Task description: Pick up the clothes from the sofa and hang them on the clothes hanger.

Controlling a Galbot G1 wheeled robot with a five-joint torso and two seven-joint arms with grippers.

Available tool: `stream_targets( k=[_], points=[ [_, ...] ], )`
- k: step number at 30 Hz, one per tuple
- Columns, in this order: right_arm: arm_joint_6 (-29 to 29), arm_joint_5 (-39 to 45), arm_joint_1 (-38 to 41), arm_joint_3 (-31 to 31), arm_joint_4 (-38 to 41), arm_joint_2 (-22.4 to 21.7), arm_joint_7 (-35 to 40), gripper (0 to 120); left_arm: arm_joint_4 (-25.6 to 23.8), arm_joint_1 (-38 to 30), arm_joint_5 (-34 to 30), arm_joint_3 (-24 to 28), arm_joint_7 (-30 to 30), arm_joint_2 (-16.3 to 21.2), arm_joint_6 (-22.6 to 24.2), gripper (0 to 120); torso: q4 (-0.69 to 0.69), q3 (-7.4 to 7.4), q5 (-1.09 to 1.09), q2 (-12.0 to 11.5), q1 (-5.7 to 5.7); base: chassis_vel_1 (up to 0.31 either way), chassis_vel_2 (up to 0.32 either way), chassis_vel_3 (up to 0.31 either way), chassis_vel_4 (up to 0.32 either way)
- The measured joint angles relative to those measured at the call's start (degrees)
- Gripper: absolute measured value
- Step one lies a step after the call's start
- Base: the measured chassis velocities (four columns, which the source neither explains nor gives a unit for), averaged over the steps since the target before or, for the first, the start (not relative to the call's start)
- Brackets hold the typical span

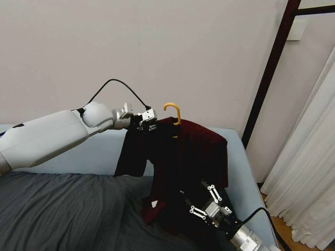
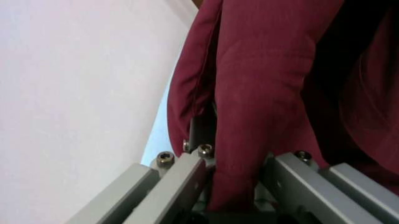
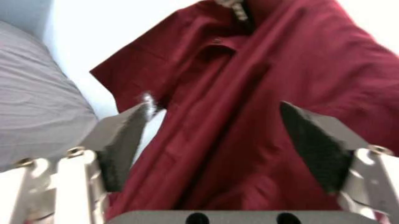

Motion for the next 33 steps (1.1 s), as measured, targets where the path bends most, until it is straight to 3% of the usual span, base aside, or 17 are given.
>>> stream_targets(
  k=[4, 7, 10, 14, 20, 22, 25, 33],
  points=[
    [-1.83, 2.18, -2.44, 3.62, 1.66, -1.10, 0.45, 98, -0.82, 2.90, 2.58, -2.27, 0.88, 1.12, -1.00, 0, 0.01, 0.00, 0.00, 0.00, -0.01, 0.000, 0.000, 0.000, 0.000],
    [-4.66, 4.97, -4.03, 6.49, 3.67, -3.21, 1.96, 100, -2.02, 4.98, 4.28, -3.66, 1.36, 2.23, -1.59, 0, 0.00, 0.00, 0.01, 0.00, 0.00, 0.000, 0.000, 0.000, 0.000],
    [-6.28, 10.91, -4.32, 9.12, 5.52, -6.55, 1.54, 100, -3.97, 7.23, 5.88, -5.48, 1.61, 3.40, -1.95, 0, 0.00, 0.00, -0.01, 0.00, 0.00, 0.000, 0.000, 0.000, 0.000],
    [-9.70, 22.40, 0.63, 10.57, 6.73, -15.25, 1.33, 100, -7.19, 10.55, 8.06, -7.51, 1.41, 5.37, -1.93, 0, 0.03, 0.00, 0.00, 0.00, 0.00, 0.000, 0.000, 0.000, 0.000],
    [-18.51, 37.03, 10.81, 5.86, 7.78, -23.61, -0.23, 100, -11.04, 13.26, 9.00, -8.72, -0.42, 6.63, -0.03, 0, 0.00, 0.00, 0.00, -0.01, 0.00, 0.000, 0.000, 0.000, 0.000],
    [-19.85, 39.50, 12.26, 4.79, 7.88, -24.54, -0.74, 100, -11.45, 13.43, 9.03, -8.75, -0.59, 6.75, 0.18, 0, 0.01, 0.00, 0.01, -0.01, 0.00, 0.000, 0.000, 0.000, 0.000],
    [-24.74, 48.72, 19.06, -0.41, 8.24, -27.73, -2.62, 100, -12.73, 13.95, 9.21, -8.91, -0.94, 6.86, 0.87, 0, 0.01, 0.00, 0.00, -0.01, 0.01, 0.000, 0.000, 0.000, 0.000],
    [-27.41, 53.15, 23.37, -2.98, 7.47, -29.33, -5.87, 100, -13.26, 15.04, 9.48, -9.06, -0.94, 7.20, 1.06, 0, 0.00, 0.00, 0.00, -0.01, 0.01, 0.000, 0.000, 0.000, 0.000]
  ],
)
